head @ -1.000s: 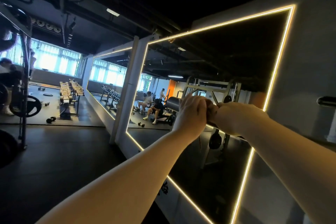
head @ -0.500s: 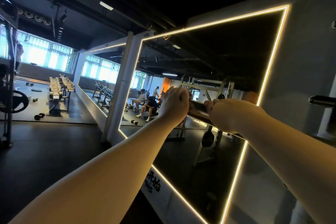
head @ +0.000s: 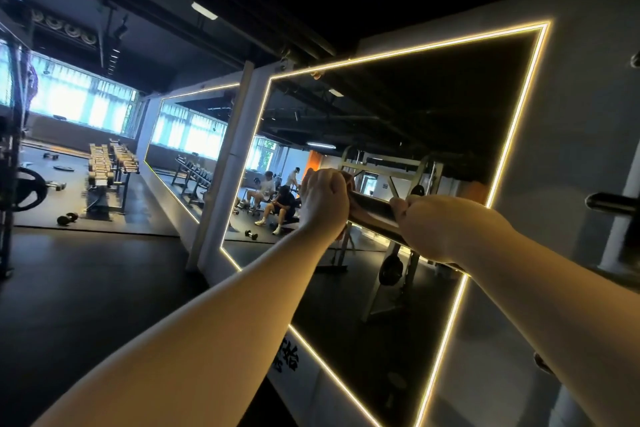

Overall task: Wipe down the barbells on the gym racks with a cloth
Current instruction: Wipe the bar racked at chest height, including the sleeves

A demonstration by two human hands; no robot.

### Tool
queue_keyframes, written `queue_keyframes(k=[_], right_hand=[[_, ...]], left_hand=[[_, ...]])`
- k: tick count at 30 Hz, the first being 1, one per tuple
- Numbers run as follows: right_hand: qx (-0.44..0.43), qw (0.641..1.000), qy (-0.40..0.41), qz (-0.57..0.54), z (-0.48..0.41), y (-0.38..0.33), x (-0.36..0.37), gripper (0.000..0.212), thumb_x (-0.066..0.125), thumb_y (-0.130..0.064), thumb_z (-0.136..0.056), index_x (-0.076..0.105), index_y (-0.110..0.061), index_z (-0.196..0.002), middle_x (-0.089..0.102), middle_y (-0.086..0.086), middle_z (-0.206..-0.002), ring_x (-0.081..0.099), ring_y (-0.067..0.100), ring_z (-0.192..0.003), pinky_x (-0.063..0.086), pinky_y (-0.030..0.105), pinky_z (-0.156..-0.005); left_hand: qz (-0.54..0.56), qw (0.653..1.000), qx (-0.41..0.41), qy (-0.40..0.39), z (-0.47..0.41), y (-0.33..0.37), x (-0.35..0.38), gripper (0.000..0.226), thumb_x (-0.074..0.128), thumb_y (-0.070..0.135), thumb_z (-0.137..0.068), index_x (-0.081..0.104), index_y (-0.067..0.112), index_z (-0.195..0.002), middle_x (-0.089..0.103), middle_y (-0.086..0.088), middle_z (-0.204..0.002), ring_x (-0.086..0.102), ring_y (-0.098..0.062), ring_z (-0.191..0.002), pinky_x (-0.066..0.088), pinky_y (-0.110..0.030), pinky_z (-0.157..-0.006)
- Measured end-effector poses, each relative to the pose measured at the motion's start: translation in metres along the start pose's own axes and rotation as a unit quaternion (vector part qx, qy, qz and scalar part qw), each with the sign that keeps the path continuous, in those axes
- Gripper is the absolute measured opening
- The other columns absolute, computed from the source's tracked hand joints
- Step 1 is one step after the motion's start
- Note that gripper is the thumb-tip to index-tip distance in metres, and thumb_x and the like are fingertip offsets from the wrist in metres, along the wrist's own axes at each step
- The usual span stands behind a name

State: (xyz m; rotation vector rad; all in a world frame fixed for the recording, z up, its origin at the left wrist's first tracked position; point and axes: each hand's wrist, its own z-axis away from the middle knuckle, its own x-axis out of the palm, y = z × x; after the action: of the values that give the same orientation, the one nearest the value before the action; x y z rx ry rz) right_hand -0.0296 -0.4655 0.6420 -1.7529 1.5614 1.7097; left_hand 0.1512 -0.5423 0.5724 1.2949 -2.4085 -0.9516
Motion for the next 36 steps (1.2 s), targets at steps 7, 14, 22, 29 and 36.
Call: queue_keyframes(k=[7,14,22,29,36], right_hand=[[0.0,1.0,0.0,-0.019,0.0,-0.001,-0.002,0.05,0.048,-0.024,-0.106,0.031,-0.023,-0.153,0.053,0.0,-0.111,0.05,0.018,-0.102,0.04,0.031,-0.092],[0.0,1.0,0.006,-0.011,0.0,-0.003,0.001,0.053,0.048,-0.025,-0.106,0.029,-0.024,-0.155,0.048,-0.002,-0.105,0.051,0.019,-0.104,0.044,0.036,-0.101],[0.016,0.999,-0.029,-0.021,0.001,-0.002,-0.003,0.04,0.05,-0.025,-0.106,0.047,-0.018,-0.145,0.054,-0.002,-0.102,0.052,0.014,-0.094,0.042,0.03,-0.093],[0.012,1.0,0.004,-0.019,0.004,-0.005,0.0,0.051,0.046,-0.024,-0.107,0.028,-0.019,-0.155,0.047,-0.002,-0.099,0.049,0.016,-0.099,0.042,0.031,-0.091],[0.021,0.999,0.022,-0.014,0.0,-0.004,0.004,0.05,0.044,-0.026,-0.108,0.026,-0.017,-0.154,0.044,0.001,-0.099,0.052,0.021,-0.105,0.046,0.038,-0.101]], left_hand=[[0.023,0.984,0.177,-0.022,0.03,-0.022,-0.003,0.033,0.022,0.036,-0.109,0.05,0.026,-0.123,0.051,0.012,-0.119,0.048,-0.007,-0.12,0.037,-0.027,-0.108],[-0.018,0.998,0.025,-0.047,-0.015,-0.016,-0.009,0.025,0.028,0.025,-0.108,0.049,0.02,-0.095,0.053,0.003,-0.097,0.045,-0.008,-0.092,0.034,-0.019,-0.083],[0.036,0.977,0.2,-0.058,0.051,0.017,0.003,0.025,0.027,0.035,-0.107,0.051,0.029,-0.115,0.05,0.014,-0.117,0.044,-0.002,-0.117,0.035,-0.021,-0.104],[0.111,0.992,0.025,0.05,0.025,-0.01,0.006,0.021,0.026,0.027,-0.11,0.046,0.026,-0.116,0.05,0.006,-0.112,0.048,-0.013,-0.114,0.039,-0.05,-0.108],[0.304,0.934,-0.167,0.083,0.054,0.024,0.034,0.068,0.028,0.061,-0.098,0.003,0.042,-0.158,0.007,0.003,-0.168,0.015,-0.023,-0.154,0.022,-0.055,-0.124]])
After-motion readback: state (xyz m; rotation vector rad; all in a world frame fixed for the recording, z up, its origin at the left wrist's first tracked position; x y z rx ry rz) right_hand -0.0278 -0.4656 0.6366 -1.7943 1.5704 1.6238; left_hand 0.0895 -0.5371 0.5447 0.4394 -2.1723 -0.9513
